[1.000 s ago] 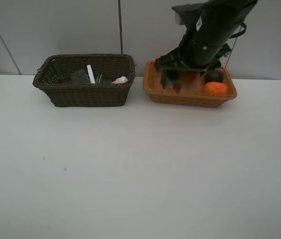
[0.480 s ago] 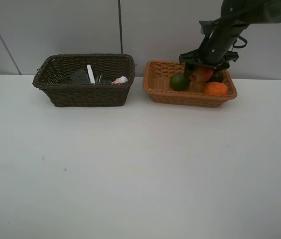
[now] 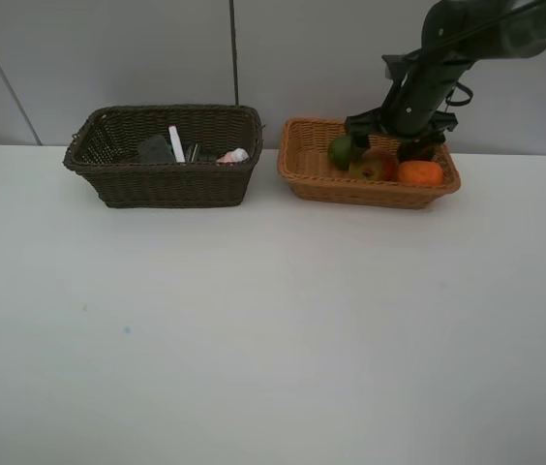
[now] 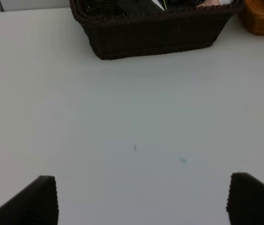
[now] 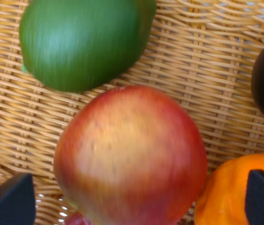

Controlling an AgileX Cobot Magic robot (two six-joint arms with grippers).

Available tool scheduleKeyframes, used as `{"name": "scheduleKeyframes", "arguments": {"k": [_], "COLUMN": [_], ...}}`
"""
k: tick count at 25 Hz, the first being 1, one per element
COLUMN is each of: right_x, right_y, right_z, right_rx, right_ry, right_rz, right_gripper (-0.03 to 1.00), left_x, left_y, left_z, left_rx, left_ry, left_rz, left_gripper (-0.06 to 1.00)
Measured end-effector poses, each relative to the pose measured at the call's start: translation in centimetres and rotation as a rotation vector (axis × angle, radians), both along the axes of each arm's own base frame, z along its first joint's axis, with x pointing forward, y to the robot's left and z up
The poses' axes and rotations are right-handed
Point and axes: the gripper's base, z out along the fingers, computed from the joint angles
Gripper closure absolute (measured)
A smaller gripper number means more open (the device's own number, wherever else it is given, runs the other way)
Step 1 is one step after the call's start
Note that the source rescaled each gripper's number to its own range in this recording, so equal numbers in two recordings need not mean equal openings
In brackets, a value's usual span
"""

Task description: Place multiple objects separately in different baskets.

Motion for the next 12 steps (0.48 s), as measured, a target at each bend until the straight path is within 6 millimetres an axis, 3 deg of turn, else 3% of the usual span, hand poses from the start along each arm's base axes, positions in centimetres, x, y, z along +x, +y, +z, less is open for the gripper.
{"name": "scheduleKeyframes", "arguments": {"k": [3, 6, 9, 12], "right_x": [-0.3, -0.4, -0.5, -0.9], "right_y": [-0.4, -2.1, -6.4, -10.9], "right_z": [1.1, 3.7, 6.5, 7.6], "right_rx": [-0.003, 0.005, 0.016, 0.019], "right_ry": [0.002, -0.041, -0.084, -0.07], "right_rz": [-0.008, -0.044, -0.152, -0.27], "right_gripper": [-0.03, -0.03, -0.03, -0.03], "left_x": [0.0, 0.0, 0.0, 0.0], "left_y": [0.0, 0.0, 0.0, 0.0], "left_z": [0.0, 0.0, 0.0, 0.0], "left_rx": [0.0, 0.0, 0.0, 0.0], "left_ry": [0.0, 0.0, 0.0, 0.0], "left_rz": [0.0, 0.0, 0.0, 0.0], "left_gripper": [0.07, 0.07, 0.07, 0.07]}}
